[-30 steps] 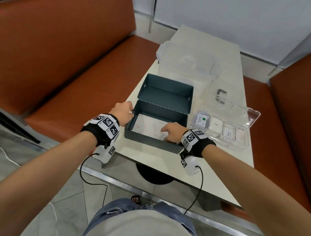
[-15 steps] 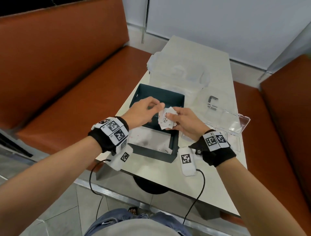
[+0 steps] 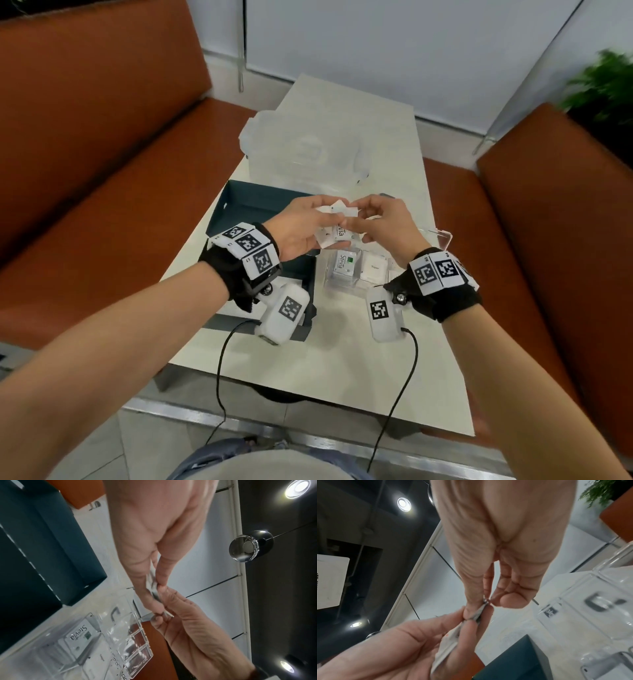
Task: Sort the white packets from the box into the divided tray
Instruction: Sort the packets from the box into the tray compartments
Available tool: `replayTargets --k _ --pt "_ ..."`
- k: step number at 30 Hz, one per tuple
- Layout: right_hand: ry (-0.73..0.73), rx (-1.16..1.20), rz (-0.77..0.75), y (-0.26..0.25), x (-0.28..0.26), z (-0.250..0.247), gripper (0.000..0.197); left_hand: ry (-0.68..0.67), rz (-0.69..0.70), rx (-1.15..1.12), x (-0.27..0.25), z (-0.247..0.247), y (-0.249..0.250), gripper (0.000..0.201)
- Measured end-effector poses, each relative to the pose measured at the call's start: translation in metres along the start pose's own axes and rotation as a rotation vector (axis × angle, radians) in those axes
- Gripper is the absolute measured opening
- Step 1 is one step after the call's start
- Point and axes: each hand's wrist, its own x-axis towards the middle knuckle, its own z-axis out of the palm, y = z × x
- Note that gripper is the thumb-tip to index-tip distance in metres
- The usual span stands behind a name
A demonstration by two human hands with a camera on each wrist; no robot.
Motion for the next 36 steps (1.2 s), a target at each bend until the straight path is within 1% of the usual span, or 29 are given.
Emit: replayTargets --k 3,6,8,10,12,15,18,20,23,25,27,29,33,36 --pt "0.011 -0.019 0.000 0.006 0.006 -0.008 0.020 0.074 0.042 0.061 0.011 0.005 -0.003 0.036" --pt "0.047 0.003 0.021 0.015 0.012 -0.012 0.020 0.137 0.073 0.098 0.021 0.005 -0.009 0.032" --pt "0.110 0.021 0.058 0.024 0.017 -0.014 0.015 0.163 0.079 0.102 0.024 0.000 -0.013 0.027" --pt "0.173 0.042 0.128 0.037 0.022 -0.015 0.015 0.191 0.070 0.094 0.025 -0.008 -0.016 0.025" --pt "0.146 0.042 0.219 0.052 0.025 -0.014 0.018 0.227 0.059 0.088 0.025 -0.016 -0.018 0.027" --pt "0.045 -0.016 0.324 0.071 0.028 -0.002 0.015 0.276 0.060 0.130 0.025 -0.022 -0.022 0.029" --pt "0.081 -0.084 0.377 0.082 0.032 0.012 0.004 0.288 0.067 0.147 0.025 -0.027 -0.025 0.026" --pt "0.115 -0.140 0.393 0.087 0.035 0.019 0.002 0.286 0.068 0.148 0.025 -0.030 -0.026 0.025" --pt "0.166 -0.263 0.375 0.091 0.037 0.026 0.007 0.293 0.068 0.148 0.024 -0.034 -0.026 0.022" --pt "0.196 -0.297 0.364 0.091 0.038 0.029 0.011 0.298 0.071 0.148 0.024 -0.036 -0.026 0.020" --pt "0.201 -0.312 0.358 0.090 0.037 0.032 0.010 0.296 0.075 0.148 0.024 -0.037 -0.026 0.019" --pt "0.173 -0.345 0.339 0.088 0.036 0.035 0.012 0.292 0.077 0.150 0.025 -0.038 -0.026 0.020" --pt "0.112 -0.541 0.230 0.086 0.034 0.035 0.019 0.287 0.070 0.134 0.028 -0.038 -0.027 0.021" --pt "0.022 -0.637 0.166 0.085 0.032 0.030 0.018 0.279 0.051 0.096 0.031 -0.036 -0.026 0.021"
